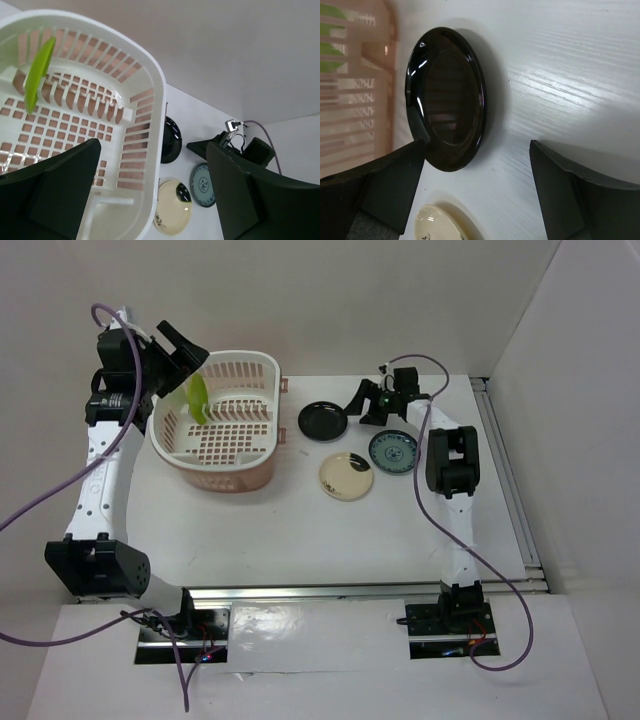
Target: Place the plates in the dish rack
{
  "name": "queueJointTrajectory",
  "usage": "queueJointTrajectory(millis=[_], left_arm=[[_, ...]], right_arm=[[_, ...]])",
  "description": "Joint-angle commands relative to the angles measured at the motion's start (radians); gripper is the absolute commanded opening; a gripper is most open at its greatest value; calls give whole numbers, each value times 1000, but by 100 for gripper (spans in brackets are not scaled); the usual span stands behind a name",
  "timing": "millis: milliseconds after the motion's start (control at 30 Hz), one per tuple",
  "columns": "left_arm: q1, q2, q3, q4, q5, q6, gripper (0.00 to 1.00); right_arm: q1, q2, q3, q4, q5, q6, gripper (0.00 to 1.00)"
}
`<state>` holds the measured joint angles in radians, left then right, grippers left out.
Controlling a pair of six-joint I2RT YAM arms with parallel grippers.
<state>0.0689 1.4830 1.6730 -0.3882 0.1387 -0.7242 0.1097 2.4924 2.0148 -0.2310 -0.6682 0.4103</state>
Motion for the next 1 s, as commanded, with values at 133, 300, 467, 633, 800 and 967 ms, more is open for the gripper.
queueJointTrajectory(millis=[133,300,467,633,800,967], left_arm=[[3,-67,13,-101,-96,-61,100],[3,-76,4,-58,-2,-38,100],[3,-76,-16,-37,52,-29,100],[3,-76,-25,-5,102,-18,100],[3,-76,-25,-5,113,-18,100],[3,-76,-35,5,122,-9,100]], right_arm=[[41,22,65,-10,13,-33,91],[50,31,65,-10,25,-33,89],[50,62,56,-10,25,-22,80],[59,85,38,4,2,-1,70],[68,117,38,13,12,36,58],[77,151,38,13,12,65,45]])
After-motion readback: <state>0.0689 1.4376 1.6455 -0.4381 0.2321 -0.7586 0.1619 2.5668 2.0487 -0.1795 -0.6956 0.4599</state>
